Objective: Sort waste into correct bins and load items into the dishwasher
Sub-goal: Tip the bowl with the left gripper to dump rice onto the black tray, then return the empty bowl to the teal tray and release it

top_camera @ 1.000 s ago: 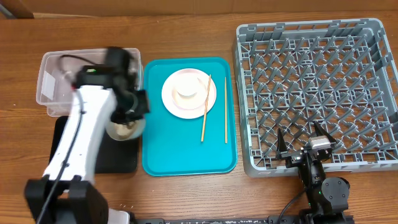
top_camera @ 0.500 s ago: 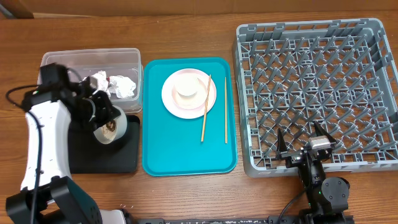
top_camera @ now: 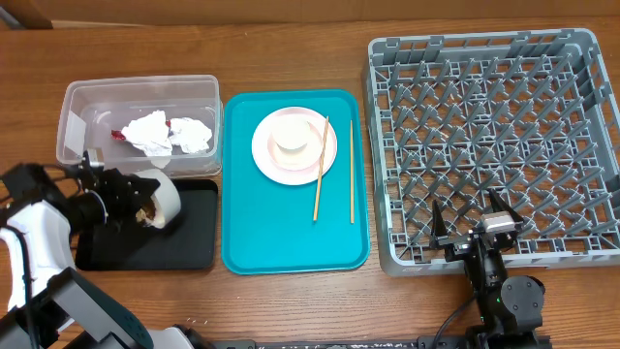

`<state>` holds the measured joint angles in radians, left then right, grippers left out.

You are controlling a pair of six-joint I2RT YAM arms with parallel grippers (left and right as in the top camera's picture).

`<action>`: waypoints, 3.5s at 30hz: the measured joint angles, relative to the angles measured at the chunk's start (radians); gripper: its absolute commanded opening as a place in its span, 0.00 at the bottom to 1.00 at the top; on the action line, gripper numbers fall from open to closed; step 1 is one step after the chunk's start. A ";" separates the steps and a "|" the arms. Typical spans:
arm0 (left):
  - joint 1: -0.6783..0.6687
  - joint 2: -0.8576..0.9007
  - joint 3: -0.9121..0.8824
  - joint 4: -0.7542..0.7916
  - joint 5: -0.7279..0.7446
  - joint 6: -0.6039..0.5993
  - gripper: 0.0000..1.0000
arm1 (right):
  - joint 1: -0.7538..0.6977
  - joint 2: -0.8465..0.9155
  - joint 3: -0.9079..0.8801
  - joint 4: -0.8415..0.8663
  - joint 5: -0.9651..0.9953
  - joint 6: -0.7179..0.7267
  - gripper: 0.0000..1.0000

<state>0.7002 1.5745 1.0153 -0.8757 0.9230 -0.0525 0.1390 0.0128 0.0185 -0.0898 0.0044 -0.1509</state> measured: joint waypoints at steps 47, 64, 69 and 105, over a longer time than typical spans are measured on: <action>0.244 0.000 -0.054 -0.139 0.433 0.079 0.04 | 0.000 0.000 0.000 0.000 0.000 0.000 1.00; 0.245 0.000 -0.055 -0.289 0.522 0.273 0.04 | 0.000 0.000 0.000 -0.001 0.000 0.000 1.00; 0.243 0.000 -0.055 -0.280 0.529 0.303 0.05 | 0.000 0.000 0.000 0.000 0.000 0.000 1.00; -0.158 -0.068 0.154 -0.341 0.212 0.166 0.04 | 0.000 0.000 0.000 0.000 0.000 0.000 1.00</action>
<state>0.5419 1.5070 1.1690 -1.2167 1.1355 0.1135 0.1390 0.0128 0.0185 -0.0895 0.0044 -0.1505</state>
